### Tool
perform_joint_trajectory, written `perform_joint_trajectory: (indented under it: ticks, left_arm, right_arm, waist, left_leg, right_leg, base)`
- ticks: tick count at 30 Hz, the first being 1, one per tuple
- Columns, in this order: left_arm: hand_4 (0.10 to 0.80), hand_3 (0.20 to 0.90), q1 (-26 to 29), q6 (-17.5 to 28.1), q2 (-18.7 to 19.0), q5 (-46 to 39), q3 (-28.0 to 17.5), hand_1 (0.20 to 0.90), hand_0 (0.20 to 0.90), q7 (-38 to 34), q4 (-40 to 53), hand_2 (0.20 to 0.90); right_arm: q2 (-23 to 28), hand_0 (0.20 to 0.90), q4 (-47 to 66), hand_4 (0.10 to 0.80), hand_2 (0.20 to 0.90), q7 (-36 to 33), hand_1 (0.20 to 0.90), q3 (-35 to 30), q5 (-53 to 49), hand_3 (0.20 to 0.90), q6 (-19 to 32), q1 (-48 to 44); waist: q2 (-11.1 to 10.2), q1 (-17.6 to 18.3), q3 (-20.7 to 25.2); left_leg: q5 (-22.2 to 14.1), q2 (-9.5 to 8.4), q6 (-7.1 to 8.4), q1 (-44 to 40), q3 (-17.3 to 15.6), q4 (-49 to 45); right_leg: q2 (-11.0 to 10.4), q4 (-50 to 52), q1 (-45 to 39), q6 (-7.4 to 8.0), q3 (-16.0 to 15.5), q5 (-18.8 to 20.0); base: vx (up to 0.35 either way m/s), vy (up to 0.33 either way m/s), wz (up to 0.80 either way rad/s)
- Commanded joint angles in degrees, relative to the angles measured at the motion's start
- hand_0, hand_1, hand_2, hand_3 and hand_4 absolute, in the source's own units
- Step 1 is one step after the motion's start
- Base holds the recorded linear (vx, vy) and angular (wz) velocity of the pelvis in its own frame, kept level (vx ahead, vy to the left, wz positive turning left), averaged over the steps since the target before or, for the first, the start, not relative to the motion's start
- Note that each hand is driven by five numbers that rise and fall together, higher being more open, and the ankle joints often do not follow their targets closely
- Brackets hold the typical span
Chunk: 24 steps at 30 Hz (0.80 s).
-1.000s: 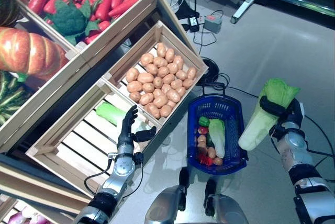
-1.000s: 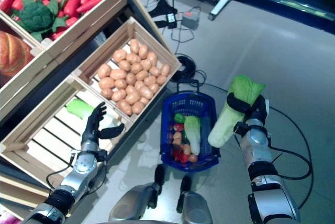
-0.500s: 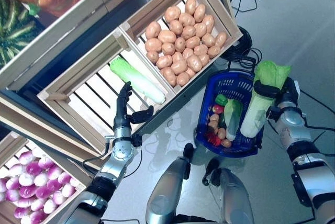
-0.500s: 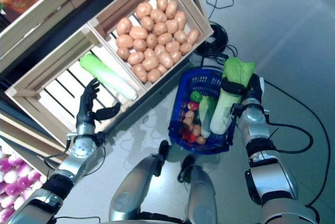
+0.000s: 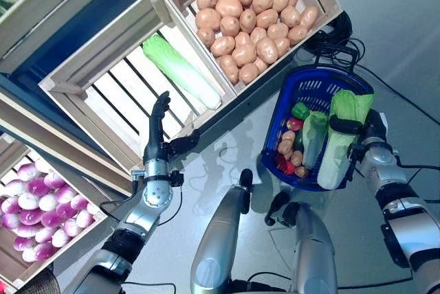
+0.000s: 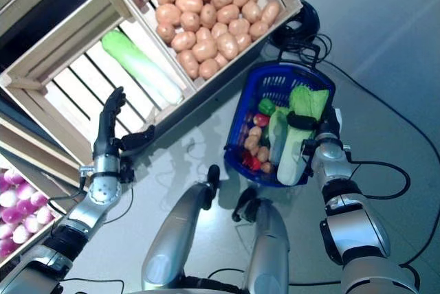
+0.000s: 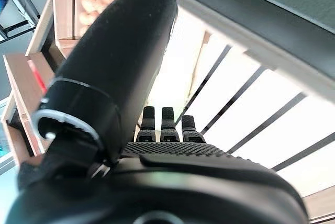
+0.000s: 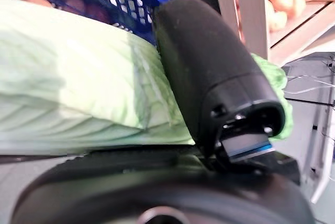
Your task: Put vegetables into the basket
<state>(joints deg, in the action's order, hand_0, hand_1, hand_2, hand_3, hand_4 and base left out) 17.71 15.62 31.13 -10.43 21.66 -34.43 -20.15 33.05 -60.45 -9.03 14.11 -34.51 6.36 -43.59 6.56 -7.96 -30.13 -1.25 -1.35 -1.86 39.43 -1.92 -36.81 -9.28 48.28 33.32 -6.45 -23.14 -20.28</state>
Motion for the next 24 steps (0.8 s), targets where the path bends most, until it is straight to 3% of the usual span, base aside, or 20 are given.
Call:
perform_joint_trajectory:
  ticks: [1,10,18,21,23,24]
  left_arm:
    - [0.800,0.900,-0.5,5.4,2.5,1.9,-4.2,0.900,0.900,-2.1,10.0,0.900]
    - [0.800,0.900,-1.5,6.4,2.2,1.5,-3.8,0.900,0.900,-2.0,11.0,0.900]
    - [0.800,0.900,-2.4,6.3,2.9,4.3,-3.6,0.900,0.900,-4.4,11.5,0.900]
    - [0.800,0.900,-1.5,3.7,4.6,10.0,-4.2,0.900,0.900,-9.0,11.9,0.900]
    - [0.800,0.900,-0.6,0.2,6.1,12.8,-4.8,0.900,0.900,-10.9,12.1,0.900]
    - [0.800,0.900,0.4,-3.7,7.2,14.7,-4.9,0.900,0.900,-11.8,11.5,0.900]
  right_arm:
    - [3.0,0.900,3.8,0.800,0.900,0.7,0.900,-1.4,-3.0,0.900,5.4,-4.2]
    - [3.7,0.900,5.9,0.800,0.900,0.1,0.900,-2.1,-3.8,0.900,7.3,-7.6]
    - [5.3,0.900,8.1,0.800,0.900,0.9,0.900,-1.3,-3.7,0.900,5.6,-10.5]
    - [5.6,0.900,8.3,0.800,0.900,2.3,0.900,-0.5,-5.0,0.900,6.5,-10.6]
    - [5.7,0.900,9.1,0.800,0.900,2.5,0.900,-0.4,-6.3,0.900,7.1,-10.3]
    - [5.5,0.900,9.7,0.800,0.900,2.7,0.900,-0.4,-7.1,0.900,7.6,-10.1]
  waist:
    - [0.0,0.1,0.3]
    - [0.0,-0.9,0.3]
    - [-0.3,-1.4,0.3]
    - [-0.3,-1.3,0.3]
    - [-0.3,-1.2,0.3]
    - [-0.3,-1.0,0.3]
  left_leg:
    - [-3.1,-0.74,-1.58,0.6,-3.6,-5.9]
    - [-2.7,-2.33,-1.48,0.6,-2.8,-4.3]
    - [-3.2,-3.00,-1.95,-0.2,-3.2,-3.9]
    - [-3.3,-2.96,-2.04,-0.1,-3.5,-4.1]
    - [-3.6,-2.90,-2.22,0.2,-3.8,-4.4]
    - [-3.7,-2.85,-2.27,0.6,-4.0,-4.7]
  right_leg:
    - [1.6,-1.0,-2.1,-1.99,0.8,4.8]
    - [1.5,-1.1,-0.7,-1.16,1.3,5.7]
    - [1.0,-0.4,-0.3,-0.82,1.7,6.0]
    - [0.7,0.1,0.1,-0.81,1.8,6.0]
    - [0.4,0.7,0.7,-0.77,1.9,6.0]
    - [0.2,1.2,1.3,-0.70,2.1,6.0]
  base:
    - [-0.002,0.023,0.04]
    - [-0.007,0.038,0.04]
    - [0.005,0.032,-0.02]
    - [0.027,0.019,-0.05]
    - [0.013,0.017,-0.04]
    - [0.002,0.033,-0.05]
